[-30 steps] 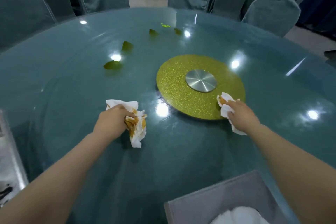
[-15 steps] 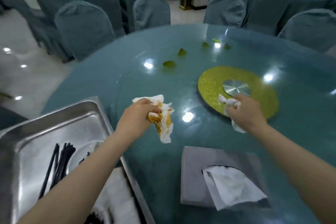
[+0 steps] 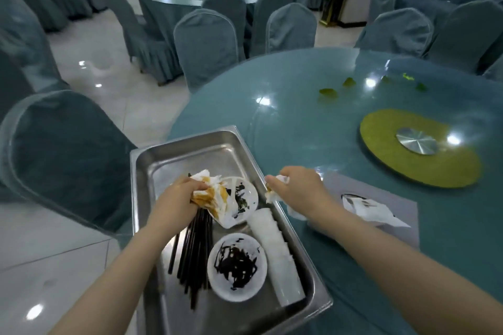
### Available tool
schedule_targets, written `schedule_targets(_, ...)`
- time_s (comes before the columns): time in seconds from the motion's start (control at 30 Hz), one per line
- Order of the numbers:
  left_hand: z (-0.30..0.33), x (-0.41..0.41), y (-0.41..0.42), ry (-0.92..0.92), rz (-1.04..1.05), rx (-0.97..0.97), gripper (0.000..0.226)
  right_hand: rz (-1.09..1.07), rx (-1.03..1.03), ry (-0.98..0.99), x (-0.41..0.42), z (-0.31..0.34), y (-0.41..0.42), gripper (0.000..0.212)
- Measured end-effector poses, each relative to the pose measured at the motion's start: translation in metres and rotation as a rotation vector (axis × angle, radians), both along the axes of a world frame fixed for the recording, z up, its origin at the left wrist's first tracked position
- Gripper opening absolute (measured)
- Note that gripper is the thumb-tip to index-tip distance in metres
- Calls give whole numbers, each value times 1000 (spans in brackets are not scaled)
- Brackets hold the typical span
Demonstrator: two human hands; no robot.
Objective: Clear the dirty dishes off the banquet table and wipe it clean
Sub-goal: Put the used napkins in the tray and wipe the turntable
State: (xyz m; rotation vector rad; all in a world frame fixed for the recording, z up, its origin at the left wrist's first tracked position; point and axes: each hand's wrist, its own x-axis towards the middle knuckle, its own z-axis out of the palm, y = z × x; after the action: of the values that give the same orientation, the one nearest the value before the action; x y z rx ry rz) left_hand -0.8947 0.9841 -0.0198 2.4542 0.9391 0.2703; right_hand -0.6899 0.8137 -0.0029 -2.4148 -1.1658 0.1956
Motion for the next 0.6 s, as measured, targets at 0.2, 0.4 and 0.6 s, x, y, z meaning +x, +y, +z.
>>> schedule_targets(0.2,-33,-46,-2,58,88,-106,49,244,-118,205,-64,-15,49,35)
schedule_targets(0.4,-48,-66,-12,11,-43,-545,68,333,-323,321,-90,-20,80,72)
schedule_targets(0.6,-39,-72,-3,-108,239,-397,48,203,-131,315,-62,-18,53,58)
